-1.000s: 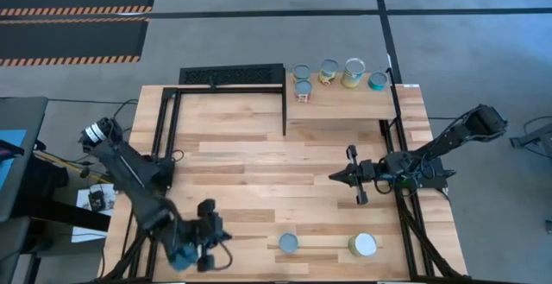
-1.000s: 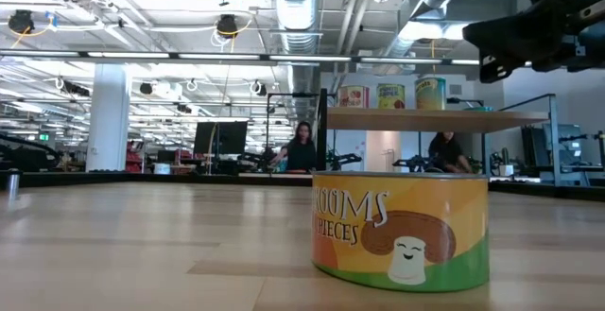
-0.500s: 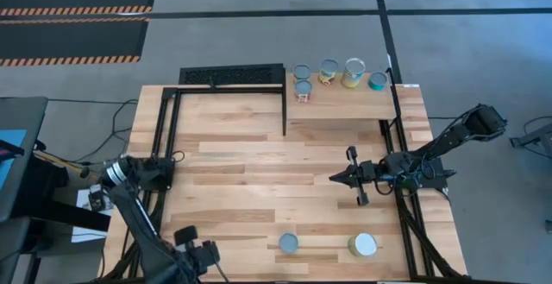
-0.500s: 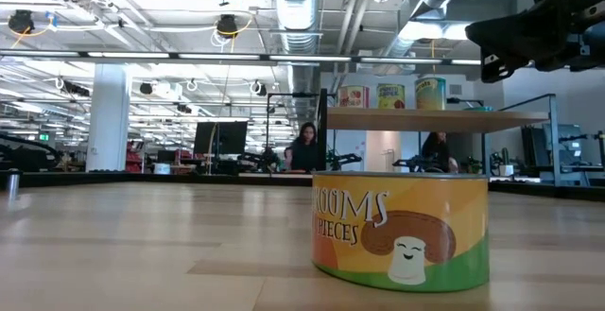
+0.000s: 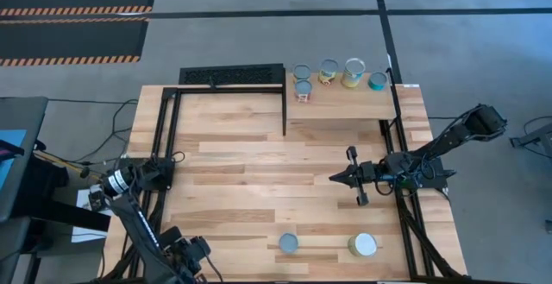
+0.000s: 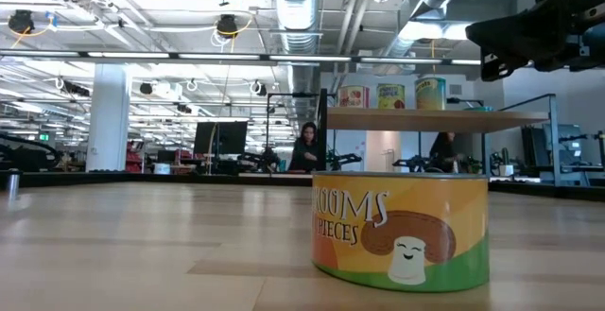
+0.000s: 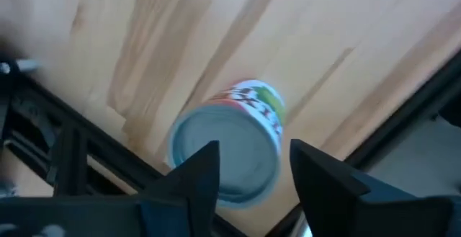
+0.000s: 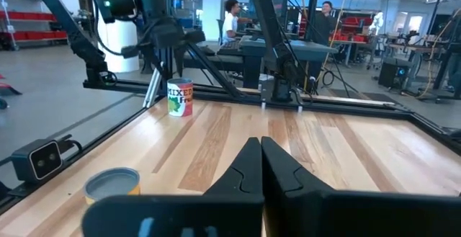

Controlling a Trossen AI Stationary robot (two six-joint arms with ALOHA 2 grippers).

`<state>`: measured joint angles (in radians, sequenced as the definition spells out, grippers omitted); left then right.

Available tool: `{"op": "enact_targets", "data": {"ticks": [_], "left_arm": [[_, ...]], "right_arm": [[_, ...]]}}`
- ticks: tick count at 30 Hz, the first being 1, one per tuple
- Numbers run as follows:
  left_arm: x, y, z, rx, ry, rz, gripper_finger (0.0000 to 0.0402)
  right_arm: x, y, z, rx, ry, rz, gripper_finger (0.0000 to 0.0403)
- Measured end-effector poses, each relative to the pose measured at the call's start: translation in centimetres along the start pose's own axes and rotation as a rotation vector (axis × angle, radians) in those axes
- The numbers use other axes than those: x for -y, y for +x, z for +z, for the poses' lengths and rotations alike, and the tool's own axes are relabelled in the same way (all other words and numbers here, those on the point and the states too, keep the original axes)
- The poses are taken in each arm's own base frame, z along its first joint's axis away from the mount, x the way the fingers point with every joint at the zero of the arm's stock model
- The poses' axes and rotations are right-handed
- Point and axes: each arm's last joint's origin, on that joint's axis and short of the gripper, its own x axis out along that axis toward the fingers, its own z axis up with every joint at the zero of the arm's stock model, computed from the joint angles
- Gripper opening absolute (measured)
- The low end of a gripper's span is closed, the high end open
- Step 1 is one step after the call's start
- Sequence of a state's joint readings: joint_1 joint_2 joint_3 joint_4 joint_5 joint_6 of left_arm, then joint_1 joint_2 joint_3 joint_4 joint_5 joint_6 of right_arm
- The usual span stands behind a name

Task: Pick and place cans onto a shelf
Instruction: Put the canned mixed fruits on the shelf

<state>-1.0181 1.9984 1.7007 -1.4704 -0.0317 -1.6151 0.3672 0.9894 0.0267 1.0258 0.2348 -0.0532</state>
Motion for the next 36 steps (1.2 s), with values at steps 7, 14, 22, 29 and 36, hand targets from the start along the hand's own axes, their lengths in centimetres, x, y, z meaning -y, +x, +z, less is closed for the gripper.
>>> {"op": "enact_targets", "data": {"ticks": [7, 14, 22, 29, 36], "left_arm": [[0.1, 2.6, -0.1, -0.004, -0.01, 0.015, 0.0145], [-0.3, 2.7, 0.2, 0.07, 0.038, 0.044, 0.0046], [-1.6, 1.2, 6.5, 0.233, 0.178, 0.099, 0.0003], [-4.0, -1.0, 16.4, 0.429, 0.349, 0.006, 0.0001], [-4.9, -0.6, 25.5, 0.606, 0.526, -0.173, 0.0]], "right_arm": [[0.0, 0.0, 0.0, 0.0, 0.0, 0.0, 0.0005], [0.0, 0.0, 0.0, 0.0, 0.0, 0.0, 0.0005], [0.0, 0.0, 0.0, 0.003, -0.007, 0.001, 0.0005], [0.0, 0.0, 0.0, 0.004, -0.002, 0.001, 0.0005], [0.0, 0.0, 0.0, 0.004, -0.008, 0.001, 0.0005]]}}
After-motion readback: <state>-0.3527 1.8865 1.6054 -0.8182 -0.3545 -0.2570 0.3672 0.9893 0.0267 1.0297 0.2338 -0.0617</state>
